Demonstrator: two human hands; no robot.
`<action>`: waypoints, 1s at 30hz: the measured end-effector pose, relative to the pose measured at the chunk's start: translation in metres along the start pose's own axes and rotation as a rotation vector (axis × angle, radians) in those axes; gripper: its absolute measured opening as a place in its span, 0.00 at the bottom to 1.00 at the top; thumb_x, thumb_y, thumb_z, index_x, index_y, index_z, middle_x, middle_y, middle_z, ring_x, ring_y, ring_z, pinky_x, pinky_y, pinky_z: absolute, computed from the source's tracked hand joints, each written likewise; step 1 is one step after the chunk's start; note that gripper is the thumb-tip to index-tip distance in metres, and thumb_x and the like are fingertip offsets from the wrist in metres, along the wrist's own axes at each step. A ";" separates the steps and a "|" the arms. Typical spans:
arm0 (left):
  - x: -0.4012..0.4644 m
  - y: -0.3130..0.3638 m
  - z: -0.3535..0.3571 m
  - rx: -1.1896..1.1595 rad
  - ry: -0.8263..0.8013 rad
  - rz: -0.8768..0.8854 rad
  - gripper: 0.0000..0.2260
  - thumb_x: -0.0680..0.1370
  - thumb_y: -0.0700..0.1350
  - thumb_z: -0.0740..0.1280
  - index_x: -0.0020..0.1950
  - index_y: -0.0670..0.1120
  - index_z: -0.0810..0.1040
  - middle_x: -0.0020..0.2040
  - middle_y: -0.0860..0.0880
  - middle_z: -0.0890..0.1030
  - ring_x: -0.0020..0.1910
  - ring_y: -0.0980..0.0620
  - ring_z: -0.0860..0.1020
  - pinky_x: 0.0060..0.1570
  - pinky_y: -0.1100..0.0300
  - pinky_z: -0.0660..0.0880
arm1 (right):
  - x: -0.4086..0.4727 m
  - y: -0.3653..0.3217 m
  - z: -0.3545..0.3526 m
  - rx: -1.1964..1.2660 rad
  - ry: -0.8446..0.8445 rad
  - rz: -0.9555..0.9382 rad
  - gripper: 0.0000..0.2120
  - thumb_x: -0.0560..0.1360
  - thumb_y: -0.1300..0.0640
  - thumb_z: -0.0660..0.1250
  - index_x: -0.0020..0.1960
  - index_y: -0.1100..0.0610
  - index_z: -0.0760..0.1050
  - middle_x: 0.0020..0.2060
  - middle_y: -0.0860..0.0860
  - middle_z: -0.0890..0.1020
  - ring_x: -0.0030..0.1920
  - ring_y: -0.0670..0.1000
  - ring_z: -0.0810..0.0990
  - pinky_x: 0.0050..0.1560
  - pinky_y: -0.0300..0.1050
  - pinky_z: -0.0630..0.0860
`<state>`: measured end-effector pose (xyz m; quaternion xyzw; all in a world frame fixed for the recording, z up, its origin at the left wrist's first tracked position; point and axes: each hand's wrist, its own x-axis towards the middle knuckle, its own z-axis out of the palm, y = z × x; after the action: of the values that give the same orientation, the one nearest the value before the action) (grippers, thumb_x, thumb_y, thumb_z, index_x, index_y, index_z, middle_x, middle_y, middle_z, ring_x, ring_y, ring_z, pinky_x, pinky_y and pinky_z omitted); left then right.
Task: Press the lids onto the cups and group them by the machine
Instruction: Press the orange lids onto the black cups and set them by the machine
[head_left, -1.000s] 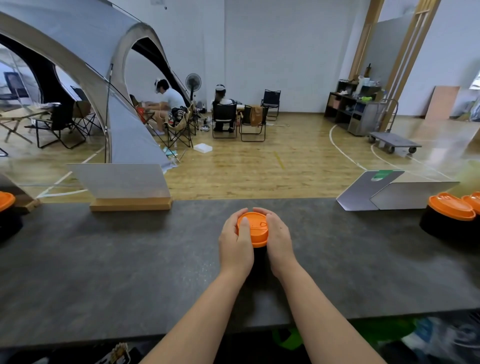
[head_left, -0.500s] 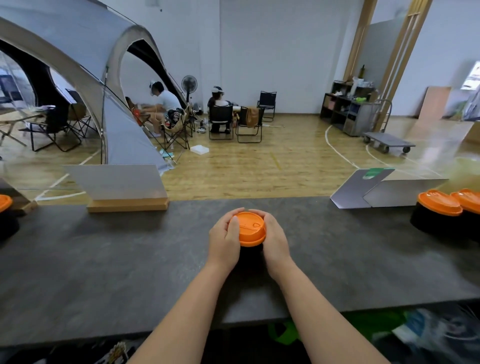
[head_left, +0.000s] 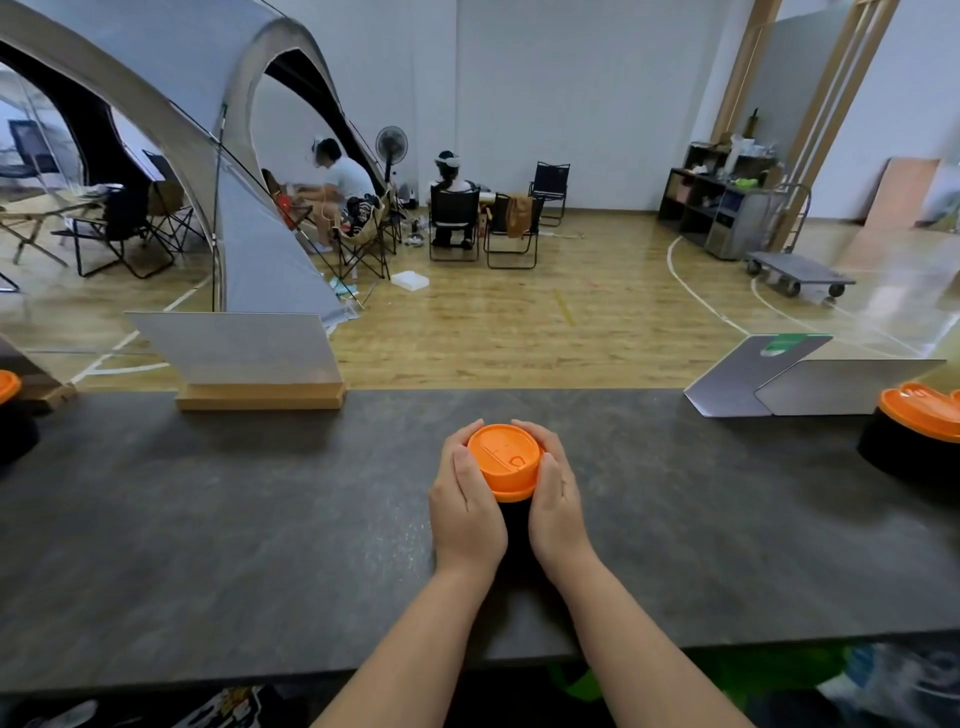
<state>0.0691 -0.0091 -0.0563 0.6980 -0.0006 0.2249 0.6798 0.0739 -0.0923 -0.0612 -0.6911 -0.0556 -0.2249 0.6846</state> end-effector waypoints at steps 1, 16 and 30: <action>0.001 -0.002 0.000 0.003 0.003 0.008 0.19 0.82 0.53 0.48 0.62 0.54 0.75 0.54 0.61 0.78 0.53 0.67 0.76 0.48 0.74 0.72 | 0.001 0.001 0.001 0.000 0.010 -0.011 0.20 0.76 0.45 0.50 0.59 0.51 0.73 0.55 0.46 0.79 0.53 0.39 0.78 0.52 0.30 0.72; -0.008 0.001 -0.007 0.067 0.009 0.034 0.14 0.82 0.56 0.48 0.57 0.59 0.72 0.51 0.61 0.78 0.51 0.67 0.76 0.48 0.67 0.73 | -0.008 -0.005 -0.001 0.070 0.080 0.056 0.15 0.76 0.52 0.54 0.58 0.56 0.74 0.48 0.50 0.80 0.44 0.39 0.79 0.45 0.33 0.75; -0.005 -0.006 -0.004 0.062 -0.011 0.054 0.19 0.82 0.53 0.49 0.64 0.51 0.75 0.55 0.60 0.79 0.55 0.65 0.76 0.52 0.70 0.73 | -0.006 -0.002 0.002 0.016 0.073 0.013 0.18 0.78 0.56 0.49 0.58 0.58 0.74 0.52 0.51 0.80 0.50 0.40 0.79 0.49 0.30 0.73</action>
<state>0.0656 -0.0064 -0.0638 0.7199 -0.0164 0.2391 0.6514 0.0685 -0.0892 -0.0616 -0.6772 -0.0279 -0.2449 0.6933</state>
